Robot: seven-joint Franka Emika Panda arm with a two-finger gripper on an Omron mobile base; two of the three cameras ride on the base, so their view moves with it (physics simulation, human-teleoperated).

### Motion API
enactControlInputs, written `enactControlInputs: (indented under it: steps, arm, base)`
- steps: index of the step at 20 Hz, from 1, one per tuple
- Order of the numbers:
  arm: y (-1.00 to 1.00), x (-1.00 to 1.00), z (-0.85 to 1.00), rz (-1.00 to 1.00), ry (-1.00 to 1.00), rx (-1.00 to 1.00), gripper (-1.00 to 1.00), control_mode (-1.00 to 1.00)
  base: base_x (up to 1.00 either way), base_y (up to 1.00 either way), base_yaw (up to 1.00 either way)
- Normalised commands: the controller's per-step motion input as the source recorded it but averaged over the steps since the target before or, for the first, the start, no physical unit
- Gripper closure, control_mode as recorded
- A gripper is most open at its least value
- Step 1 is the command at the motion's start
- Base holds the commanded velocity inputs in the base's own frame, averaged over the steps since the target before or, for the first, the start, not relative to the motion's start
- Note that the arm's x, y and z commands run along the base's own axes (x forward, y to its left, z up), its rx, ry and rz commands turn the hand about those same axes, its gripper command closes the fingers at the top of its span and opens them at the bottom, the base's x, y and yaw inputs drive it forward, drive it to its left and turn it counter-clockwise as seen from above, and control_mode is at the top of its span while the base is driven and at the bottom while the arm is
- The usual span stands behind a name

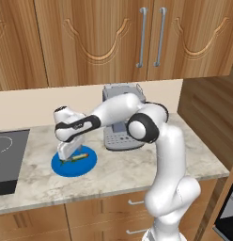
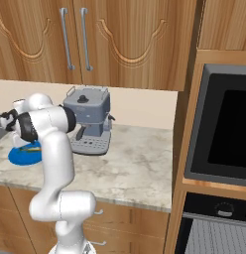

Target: Place the fish on the rack of the oven, and slide the rack back inside. Close the oven door.

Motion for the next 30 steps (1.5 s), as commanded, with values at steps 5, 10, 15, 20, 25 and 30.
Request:
enactControlInputs:
  steps: [5,10,15,20,25,30]
  arm:
    - [-0.06,-0.7,-0.31,0.07,-0.04,0.0,-1.0,-1.0]
    - [-0.2,-0.23,-0.43,0.09,-0.05,0.0,-1.0,-1.0]
    - [-0.05,0.01,-0.23,0.06,-0.03,0.0,1.0,-1.0]
    - [0.0,0.0,0.0,0.0,-0.01,0.0,1.0,-1.0]
    - [-0.01,-0.19,0.12,0.05,-0.06,0.0,1.0,-1.0]
    - [-0.24,-0.75,0.74,0.06,-0.35,-0.01,1.0,-1.0]
  base:
    - [0.0,0.0,0.0]
    - [0.0,0.0,0.0]
    - [0.0,0.0,0.0]
    - [0.0,0.0,0.0]
    - [0.0,0.0,0.0]
    - [0.0,0.0,0.0]
